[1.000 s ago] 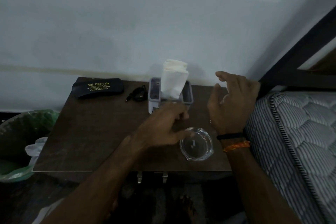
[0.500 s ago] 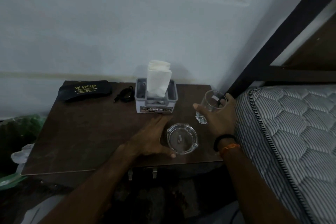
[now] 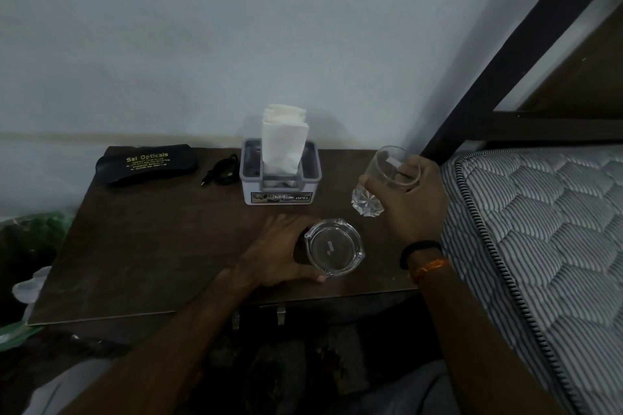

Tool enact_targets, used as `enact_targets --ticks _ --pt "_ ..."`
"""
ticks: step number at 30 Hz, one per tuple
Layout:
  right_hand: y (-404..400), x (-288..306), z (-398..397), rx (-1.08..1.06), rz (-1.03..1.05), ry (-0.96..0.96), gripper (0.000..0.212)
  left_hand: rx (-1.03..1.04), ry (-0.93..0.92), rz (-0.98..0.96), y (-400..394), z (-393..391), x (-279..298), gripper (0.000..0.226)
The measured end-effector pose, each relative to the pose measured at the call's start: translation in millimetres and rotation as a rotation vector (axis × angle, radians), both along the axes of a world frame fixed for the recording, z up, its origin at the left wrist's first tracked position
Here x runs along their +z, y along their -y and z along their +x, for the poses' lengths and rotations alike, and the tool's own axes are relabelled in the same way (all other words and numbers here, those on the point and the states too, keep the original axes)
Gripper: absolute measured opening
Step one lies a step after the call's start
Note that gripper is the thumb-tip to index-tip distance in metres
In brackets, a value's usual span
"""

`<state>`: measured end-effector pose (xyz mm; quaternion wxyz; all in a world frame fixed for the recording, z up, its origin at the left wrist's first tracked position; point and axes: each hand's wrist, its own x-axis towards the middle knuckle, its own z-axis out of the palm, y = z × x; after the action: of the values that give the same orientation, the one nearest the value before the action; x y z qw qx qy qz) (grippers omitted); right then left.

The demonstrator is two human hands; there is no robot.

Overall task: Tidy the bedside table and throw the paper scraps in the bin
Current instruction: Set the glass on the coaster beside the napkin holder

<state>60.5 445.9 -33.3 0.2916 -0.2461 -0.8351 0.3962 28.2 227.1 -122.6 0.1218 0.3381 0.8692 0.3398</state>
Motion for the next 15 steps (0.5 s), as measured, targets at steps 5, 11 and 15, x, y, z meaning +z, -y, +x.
enact_targets --ticks 5,11,15 --pt "15 18 23 0.157 0.015 0.020 0.080 0.022 -0.017 0.016 -4 0 -1 0.091" --pt "36 4 41 0.248 0.051 0.149 0.077 0.018 -0.028 0.004 -5 -1 -2 0.091" --pt "41 -6 43 0.273 0.071 0.194 0.083 0.016 -0.040 -0.017 -5 -2 -5 0.093"
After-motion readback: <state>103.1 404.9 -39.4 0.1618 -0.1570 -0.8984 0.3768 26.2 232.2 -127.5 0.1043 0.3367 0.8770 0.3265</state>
